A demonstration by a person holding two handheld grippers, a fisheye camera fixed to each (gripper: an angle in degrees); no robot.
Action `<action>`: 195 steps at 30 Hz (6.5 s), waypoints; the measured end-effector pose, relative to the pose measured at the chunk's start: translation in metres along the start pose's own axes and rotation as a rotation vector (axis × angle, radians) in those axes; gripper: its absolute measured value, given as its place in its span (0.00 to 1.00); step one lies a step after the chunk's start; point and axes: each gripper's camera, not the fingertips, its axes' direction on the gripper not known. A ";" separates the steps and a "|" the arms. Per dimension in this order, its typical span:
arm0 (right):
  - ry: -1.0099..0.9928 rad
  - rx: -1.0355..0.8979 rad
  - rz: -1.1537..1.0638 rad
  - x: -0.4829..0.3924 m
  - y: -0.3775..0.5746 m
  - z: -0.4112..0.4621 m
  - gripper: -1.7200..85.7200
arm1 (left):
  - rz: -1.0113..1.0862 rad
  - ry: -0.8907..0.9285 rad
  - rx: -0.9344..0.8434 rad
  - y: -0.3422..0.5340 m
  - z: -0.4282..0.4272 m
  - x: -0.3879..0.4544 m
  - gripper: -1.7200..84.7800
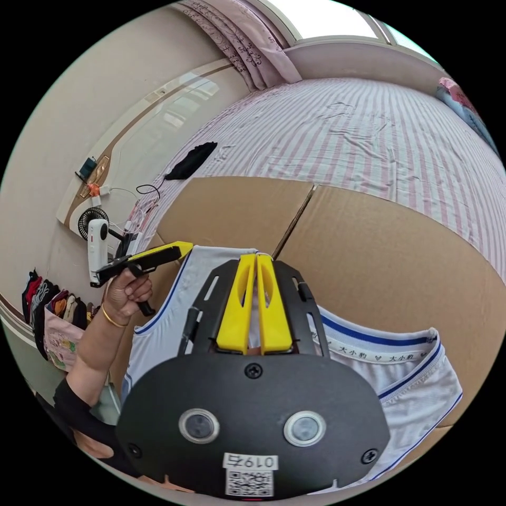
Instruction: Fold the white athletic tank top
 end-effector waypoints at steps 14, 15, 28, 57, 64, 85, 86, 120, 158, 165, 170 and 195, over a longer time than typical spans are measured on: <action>-0.169 -0.007 0.079 0.016 -0.006 -0.007 0.05 | 0.014 -0.068 -0.025 -0.003 0.000 0.034 0.03; -0.168 -0.009 0.080 0.016 -0.006 -0.007 0.04 | 0.016 -0.069 -0.026 -0.003 0.000 0.035 0.03; -0.007 -0.081 -0.017 -0.023 -0.013 -0.022 0.08 | 0.028 -0.106 -0.053 -0.006 -0.006 0.060 0.03; 0.111 -0.084 -0.154 -0.106 0.069 -0.087 0.01 | -0.030 -0.112 -0.055 0.040 -0.066 0.098 0.03; 0.144 -0.095 -0.160 -0.123 0.113 -0.112 0.01 | -0.078 -0.156 -0.012 0.067 -0.099 0.114 0.03; 0.135 0.334 0.083 -0.086 0.421 -0.448 0.01 | 0.456 0.031 0.107 0.288 -0.242 0.289 0.03; 0.101 0.351 0.102 -0.082 0.454 -0.463 0.01 | 0.465 0.087 0.061 0.307 -0.242 0.300 0.03; 0.314 0.423 -0.538 -0.547 1.129 -0.557 0.03 | 0.923 -0.162 0.224 0.991 -0.515 0.477 0.06; 0.131 0.324 -0.635 -0.666 1.320 -0.584 0.02 | 1.236 -0.449 -0.009 1.158 -0.598 0.502 0.04; 0.121 0.263 -0.648 -0.673 1.331 -0.582 0.03 | 1.126 -0.228 -0.131 1.105 -0.624 0.480 0.03; 0.192 0.247 -0.655 -0.686 1.342 -0.579 0.12 | 1.009 -0.124 -0.170 1.057 -0.641 0.456 0.03; 0.695 -0.024 -0.573 -0.677 1.365 -0.645 0.10 | 0.811 -0.040 -0.204 0.963 -0.656 0.380 0.03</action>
